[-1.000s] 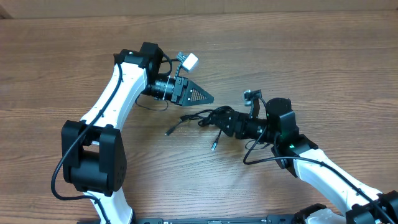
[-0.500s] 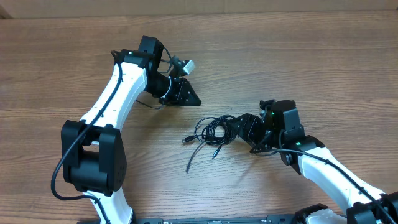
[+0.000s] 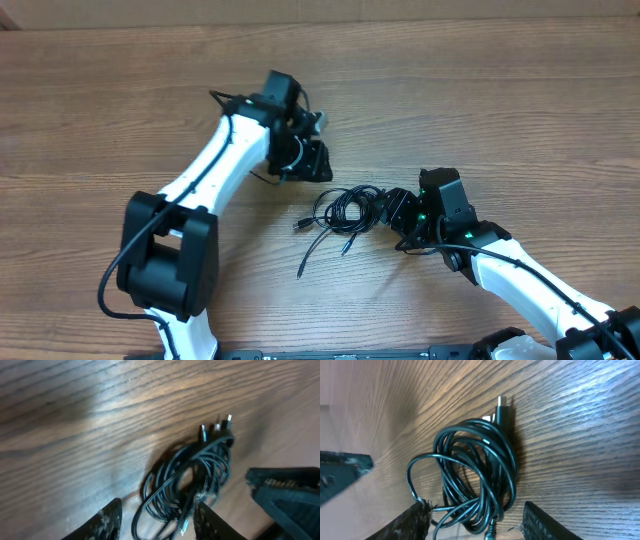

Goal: Untangle cables

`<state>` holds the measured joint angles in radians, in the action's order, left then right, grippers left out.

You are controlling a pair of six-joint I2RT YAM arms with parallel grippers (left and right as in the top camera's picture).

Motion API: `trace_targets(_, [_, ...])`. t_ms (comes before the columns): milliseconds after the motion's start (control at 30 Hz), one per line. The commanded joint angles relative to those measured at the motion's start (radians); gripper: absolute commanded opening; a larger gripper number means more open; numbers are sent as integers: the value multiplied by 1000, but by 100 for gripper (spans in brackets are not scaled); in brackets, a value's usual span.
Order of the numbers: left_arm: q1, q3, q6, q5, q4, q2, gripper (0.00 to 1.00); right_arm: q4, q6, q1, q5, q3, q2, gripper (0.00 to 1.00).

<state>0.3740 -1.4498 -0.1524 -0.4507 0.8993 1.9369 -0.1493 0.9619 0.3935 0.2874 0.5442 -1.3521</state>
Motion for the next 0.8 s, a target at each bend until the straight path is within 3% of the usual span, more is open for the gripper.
trace_targets(0, [41, 55, -13, 102, -57, -28, 48, 4, 38, 5, -30, 11, -17, 57])
trace_targets(467, [72, 159, 24, 119, -194, -28, 43, 50, 134, 5, 47, 12, -126, 56])
trace_targets(767, [74, 218, 26, 118, -277, -27, 42, 50, 143, 13, 66, 12, -137, 47])
